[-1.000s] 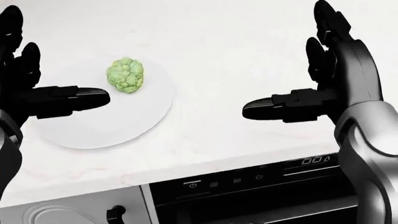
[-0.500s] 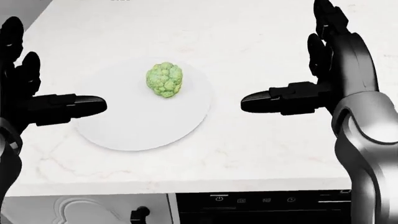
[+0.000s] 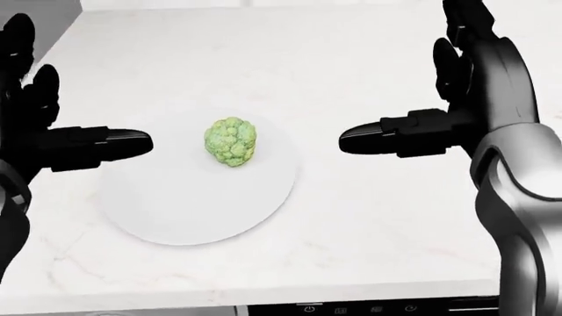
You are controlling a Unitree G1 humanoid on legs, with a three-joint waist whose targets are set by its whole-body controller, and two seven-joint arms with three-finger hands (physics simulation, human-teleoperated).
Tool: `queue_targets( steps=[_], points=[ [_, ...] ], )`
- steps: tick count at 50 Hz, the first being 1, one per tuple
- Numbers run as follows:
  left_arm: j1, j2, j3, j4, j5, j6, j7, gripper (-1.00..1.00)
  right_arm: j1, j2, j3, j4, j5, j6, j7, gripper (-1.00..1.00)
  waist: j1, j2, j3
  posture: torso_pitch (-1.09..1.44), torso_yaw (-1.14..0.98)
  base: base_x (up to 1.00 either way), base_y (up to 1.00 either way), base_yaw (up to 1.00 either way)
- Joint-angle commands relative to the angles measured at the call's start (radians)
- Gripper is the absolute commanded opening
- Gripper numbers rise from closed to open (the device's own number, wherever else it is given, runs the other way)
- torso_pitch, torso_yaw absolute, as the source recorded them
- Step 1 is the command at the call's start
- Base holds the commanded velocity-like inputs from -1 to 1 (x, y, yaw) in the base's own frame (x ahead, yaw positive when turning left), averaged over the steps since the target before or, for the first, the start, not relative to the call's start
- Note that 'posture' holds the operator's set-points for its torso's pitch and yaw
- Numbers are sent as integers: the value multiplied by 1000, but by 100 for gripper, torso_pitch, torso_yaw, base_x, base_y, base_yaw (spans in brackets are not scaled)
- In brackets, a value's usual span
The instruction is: Place the broccoli on the top rack of the oven.
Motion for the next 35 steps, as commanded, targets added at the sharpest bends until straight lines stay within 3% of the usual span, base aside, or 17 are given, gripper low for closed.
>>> queue_targets(
  steps=[1, 2, 4, 5, 7, 11, 35],
  points=[
    [-27, 16, 23, -38, 8, -18, 12, 100, -29, -1, 9, -27, 3, -36, 2, 100, 2, 2, -3, 0, 0, 3, 0, 0],
    [-29, 17, 23, -41, 7, -14, 13, 100, -28, 0, 9, -25, 2, -38, 3, 100, -4, 5, -6, 0, 0, 0, 0, 0],
    [-30, 17, 23, -42, 7, -12, 14, 100, -27, 2, 8, -16, -2, -36, -3, 100, -12, 46, -19, 0, 0, 0, 0, 0],
    [-29, 17, 22, -40, 8, -16, 13, 100, -28, 7, 4, -15, 0, -34, -7, 100, -12, 21, -11, 0, 0, 0, 0, 0],
    [-26, 15, 20, -36, 9, -22, 12, 100, -29, 10, 1, -15, 3, -25, -17, 100, -9, 18, -24, 0, 0, 0, 0, 0],
    [-23, 13, 20, -29, 10, -32, 10, 100, -32, 10, -4, -12, 10, -17, -31, 100, 2, 1, -27, 0, 0, 0, 0, 0],
    [-18, 14, 23, -50, 5, -18, 12, 100, -36, 3, 3, -9, 51, -28, -40, 100, 9, -2, -27, 0, 0, 0, 0, 0]
  ],
)
